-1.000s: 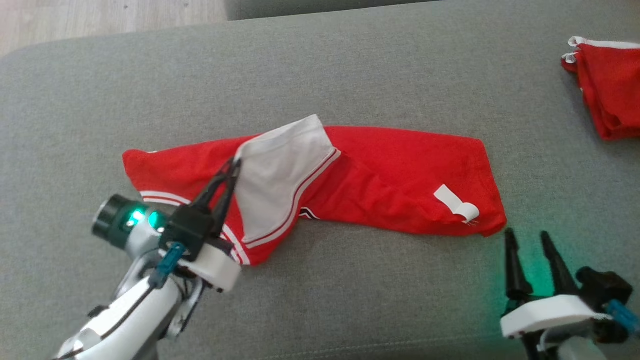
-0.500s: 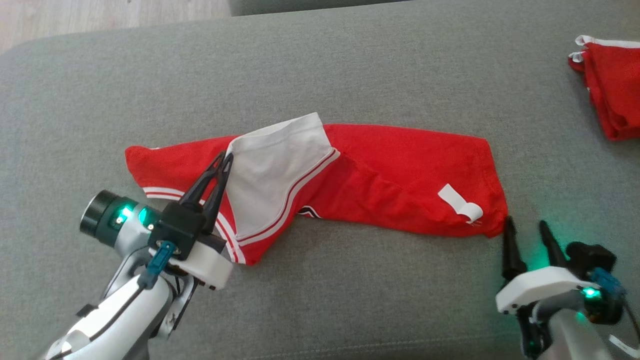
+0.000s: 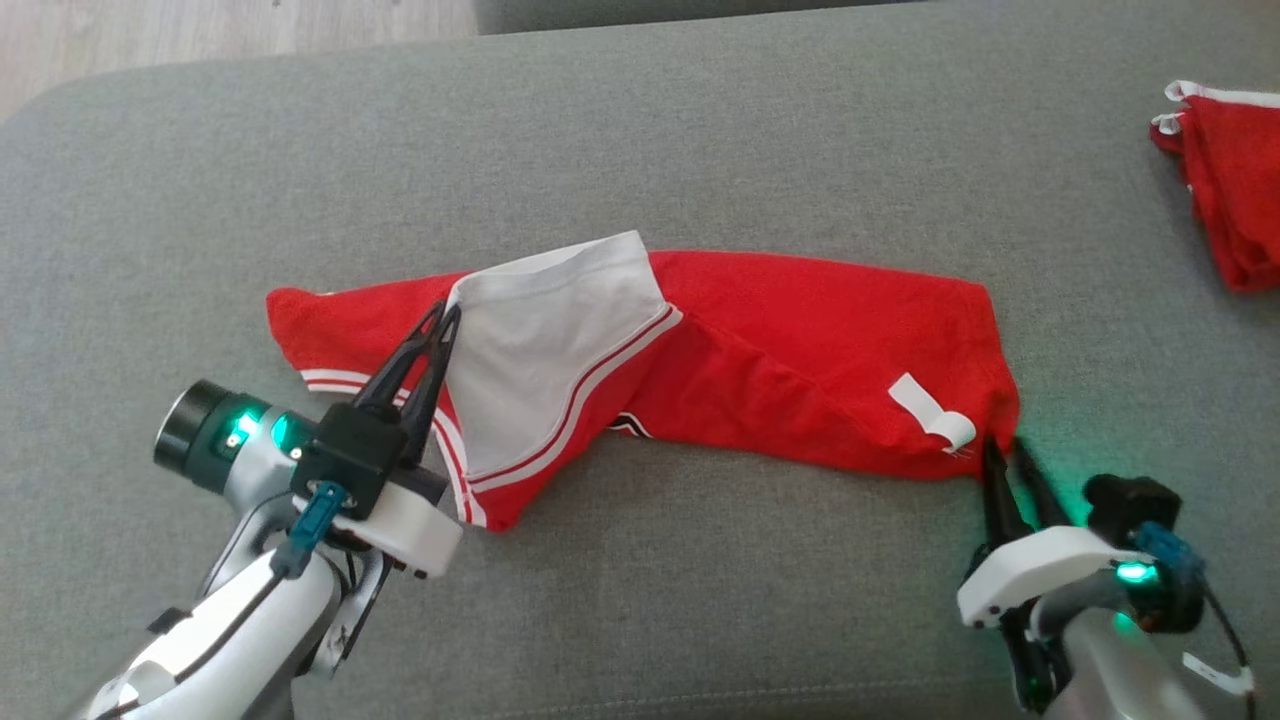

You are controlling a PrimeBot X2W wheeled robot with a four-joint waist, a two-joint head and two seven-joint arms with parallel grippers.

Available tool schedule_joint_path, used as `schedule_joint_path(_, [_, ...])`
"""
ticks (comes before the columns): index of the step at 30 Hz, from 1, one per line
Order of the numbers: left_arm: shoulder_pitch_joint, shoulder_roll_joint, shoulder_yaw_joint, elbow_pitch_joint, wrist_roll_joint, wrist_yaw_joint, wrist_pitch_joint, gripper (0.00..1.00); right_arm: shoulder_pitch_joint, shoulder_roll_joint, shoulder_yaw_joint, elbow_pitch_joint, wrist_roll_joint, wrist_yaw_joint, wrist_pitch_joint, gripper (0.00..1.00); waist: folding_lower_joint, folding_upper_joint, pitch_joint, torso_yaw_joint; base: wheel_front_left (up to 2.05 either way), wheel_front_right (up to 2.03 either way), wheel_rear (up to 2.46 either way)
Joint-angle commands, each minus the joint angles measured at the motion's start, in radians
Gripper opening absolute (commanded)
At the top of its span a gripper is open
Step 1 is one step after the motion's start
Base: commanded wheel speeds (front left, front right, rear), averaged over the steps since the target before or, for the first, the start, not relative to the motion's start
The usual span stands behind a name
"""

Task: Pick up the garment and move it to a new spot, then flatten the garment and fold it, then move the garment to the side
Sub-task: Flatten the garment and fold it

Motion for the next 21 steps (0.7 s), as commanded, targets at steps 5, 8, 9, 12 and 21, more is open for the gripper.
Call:
schedule_joint_path(5, [-0.025, 0.045, 0.055, -0.02, -0.006, 0.007, -0.009, 0.0, -0.02, 0.003, 0.054, 0.029, 0.008, -0.001, 0.009, 0.0, 0.0, 0.0, -0.019, 0.008, 0.0, 0.0, 0.0])
schedule_joint_path(8, [-0.021, 0.051, 0.059, -0.019, -0.004, 0.011, -0.012, 0.0, -0.013, -0.01, 0.04, 0.007, 0.006, -0.001, 0.005, 0.0, 0.0, 0.0, -0.039, 0.011, 0.0, 0.0, 0.0])
schedule_joint_path(9, [-0.02, 0.055, 0.062, -0.021, -0.003, 0.012, -0.013, 0.0, -0.007, -0.015, 0.031, -0.011, 0.006, -0.001, 0.004, 0.0, 0.0, 0.0, -0.047, 0.012, 0.0, 0.0, 0.0])
schedule_joint_path(12, [-0.021, 0.068, 0.072, -0.033, 0.0, 0.016, -0.016, 0.0, 0.006, -0.028, 0.014, -0.063, 0.003, -0.001, 0.002, 0.0, 0.0, 0.0, -0.064, 0.009, 0.0, 0.0, 0.0])
schedule_joint_path(21, [-0.077, 0.202, 0.179, -0.161, -0.012, -0.004, -0.019, 0.0, 0.067, -0.139, -0.057, -0.505, 0.016, -0.001, 0.073, 0.0, 0.0, 0.0, -0.161, -0.016, 0.0, 0.0, 0.0])
